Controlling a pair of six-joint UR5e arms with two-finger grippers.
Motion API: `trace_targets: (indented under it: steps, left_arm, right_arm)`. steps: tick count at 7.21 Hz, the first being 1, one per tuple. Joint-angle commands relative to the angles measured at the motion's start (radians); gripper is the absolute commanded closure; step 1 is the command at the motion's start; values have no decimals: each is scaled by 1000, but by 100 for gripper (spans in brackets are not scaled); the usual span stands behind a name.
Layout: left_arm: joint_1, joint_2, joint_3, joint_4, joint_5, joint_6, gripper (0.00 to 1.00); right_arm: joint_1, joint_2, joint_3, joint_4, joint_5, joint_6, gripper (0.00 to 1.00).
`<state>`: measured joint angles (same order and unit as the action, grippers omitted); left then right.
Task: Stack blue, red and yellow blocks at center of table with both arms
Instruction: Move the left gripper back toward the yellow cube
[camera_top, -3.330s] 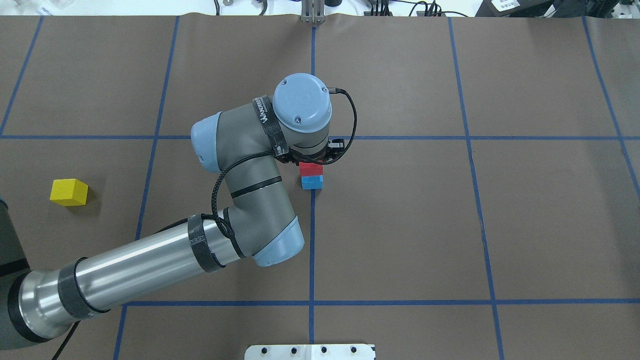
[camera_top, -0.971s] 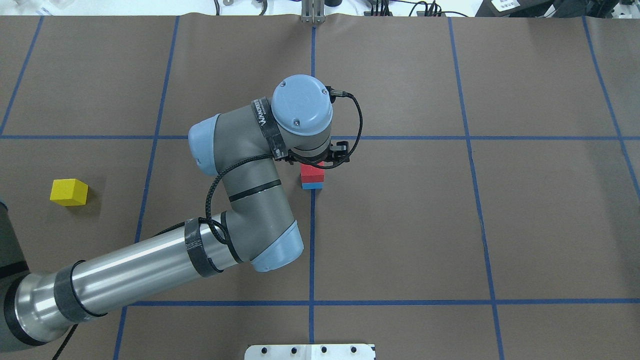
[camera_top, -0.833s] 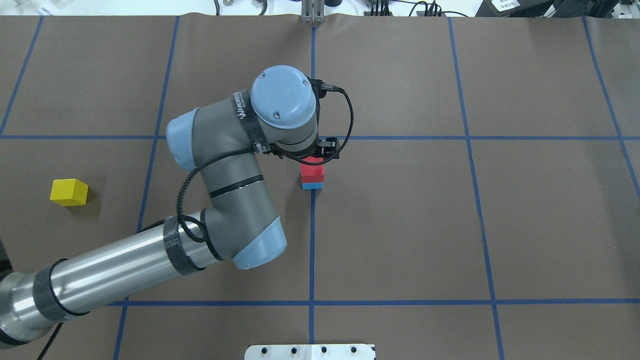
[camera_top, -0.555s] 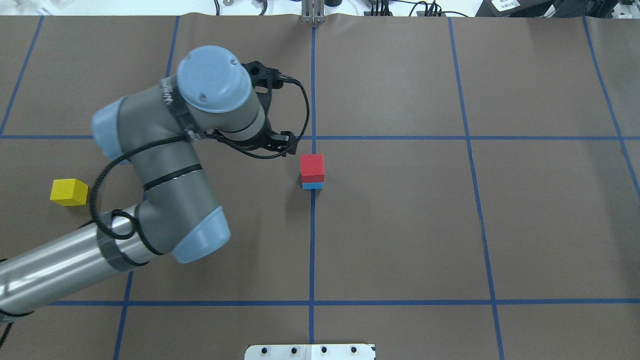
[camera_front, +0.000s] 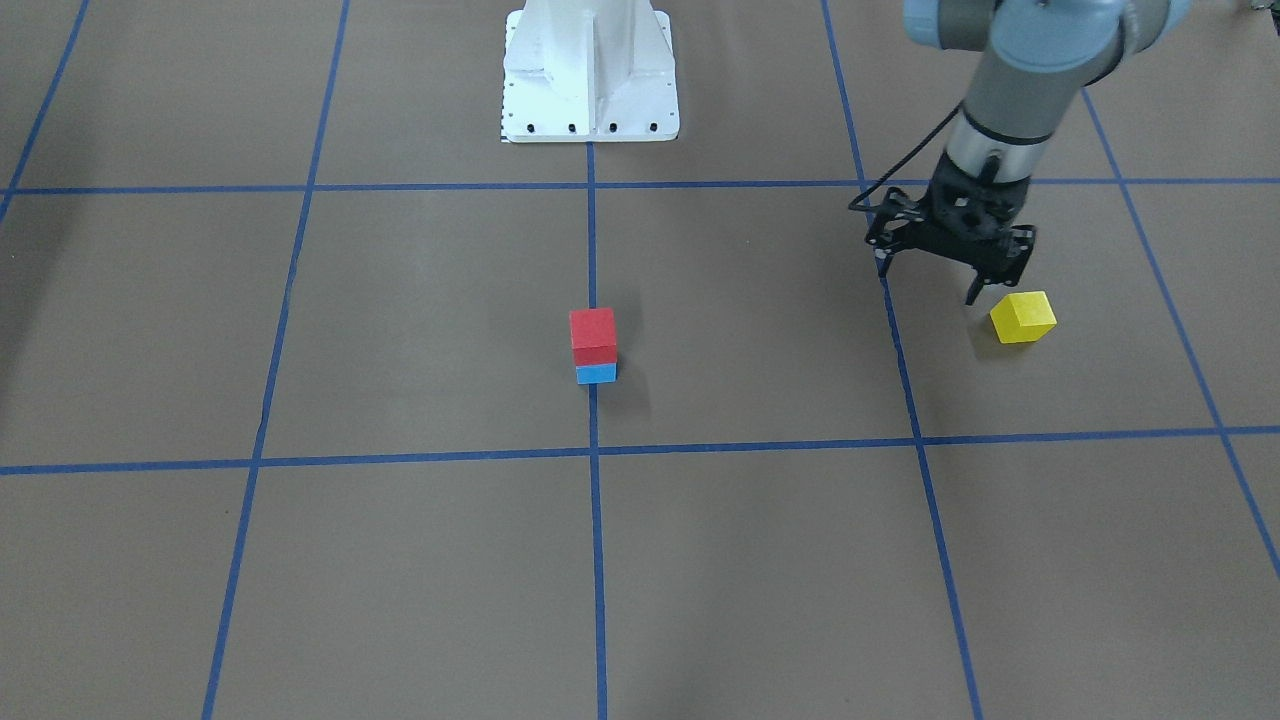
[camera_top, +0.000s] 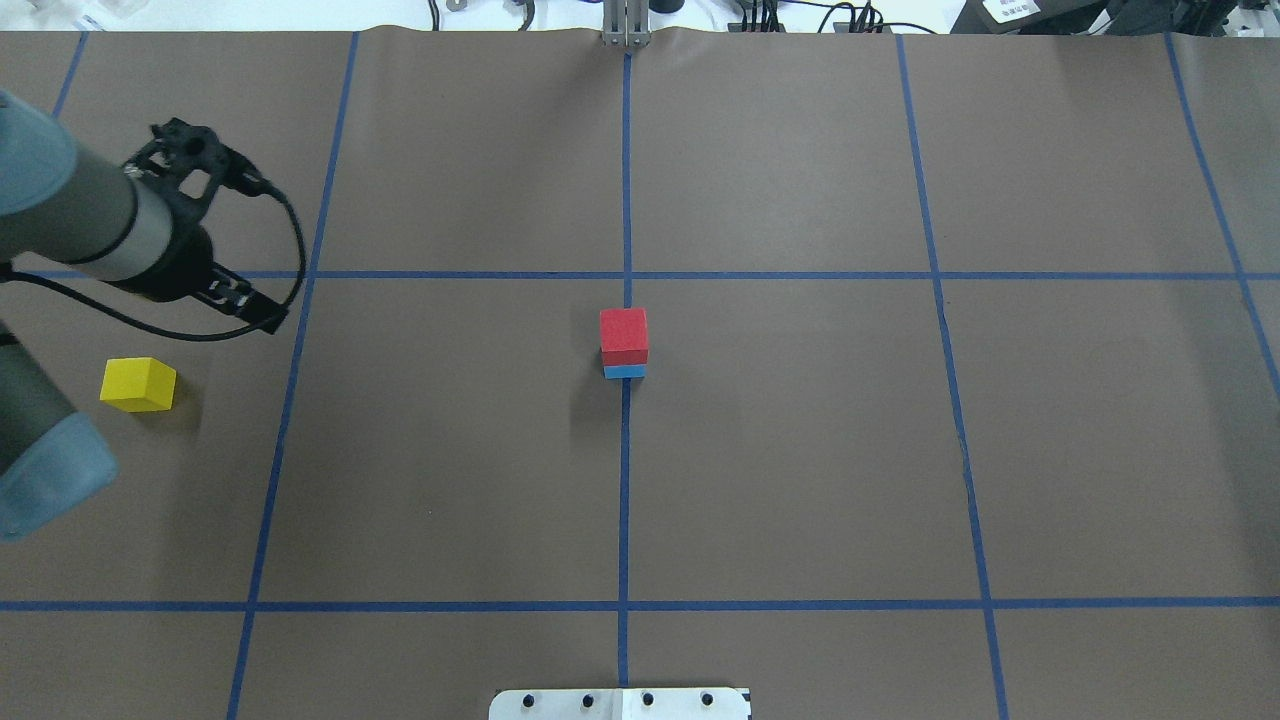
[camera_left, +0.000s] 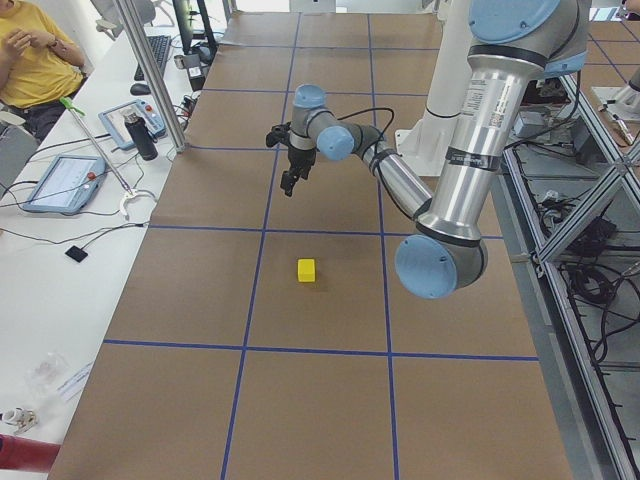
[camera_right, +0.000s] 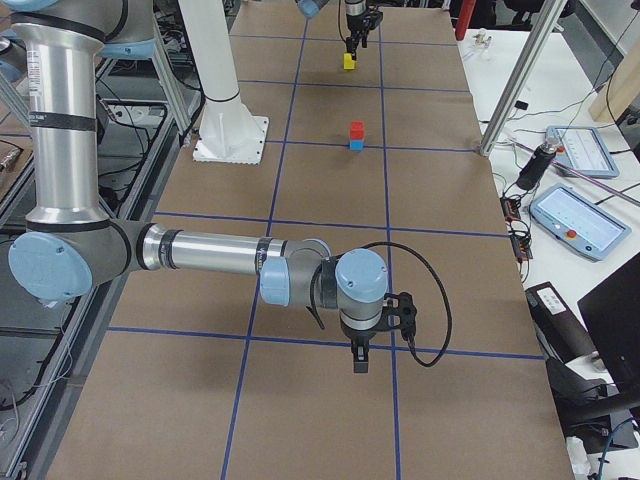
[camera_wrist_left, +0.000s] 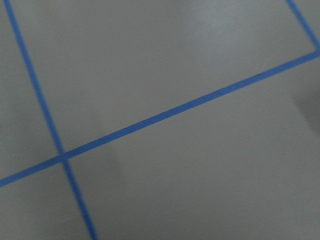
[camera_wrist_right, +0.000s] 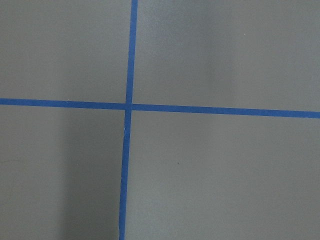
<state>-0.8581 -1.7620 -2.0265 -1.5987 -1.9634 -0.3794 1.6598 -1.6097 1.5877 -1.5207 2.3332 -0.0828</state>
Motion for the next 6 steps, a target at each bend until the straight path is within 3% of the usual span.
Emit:
trace_targets:
  steps: [1, 2, 4, 6]
  left_arm:
    - [-94, 221, 12, -171, -58, 297, 0]
    - [-95, 298, 25, -254, -67, 307, 0]
    - [-90, 305, 223, -542, -71, 329, 0]
    - [-82, 288, 294, -656, -74, 405, 1]
  right_arm:
    - [0, -1, 0, 1, 2, 0, 0]
    - [0, -1, 0, 1, 0, 0, 0]
    - [0, -1, 0, 1, 0, 0, 0]
    - [0, -1, 0, 1, 0, 0, 0]
